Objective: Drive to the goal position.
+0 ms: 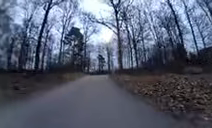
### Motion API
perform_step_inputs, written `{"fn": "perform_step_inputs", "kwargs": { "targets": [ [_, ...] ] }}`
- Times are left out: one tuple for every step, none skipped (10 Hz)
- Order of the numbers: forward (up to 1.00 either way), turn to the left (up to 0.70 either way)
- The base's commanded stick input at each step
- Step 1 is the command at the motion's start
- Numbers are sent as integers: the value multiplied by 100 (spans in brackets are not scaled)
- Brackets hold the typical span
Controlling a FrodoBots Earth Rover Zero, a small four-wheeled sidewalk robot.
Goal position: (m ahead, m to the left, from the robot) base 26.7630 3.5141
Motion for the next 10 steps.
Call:
{"fn": "perform_step_inputs", "kwargs": {
  "targets": [
    [100,10],
    [100,0],
    [100,0],
    [100,0],
    [100,0],
    [100,0],
    [100,0],
    [100,0],
    [100,0],
    [100,0]
  ]
}}
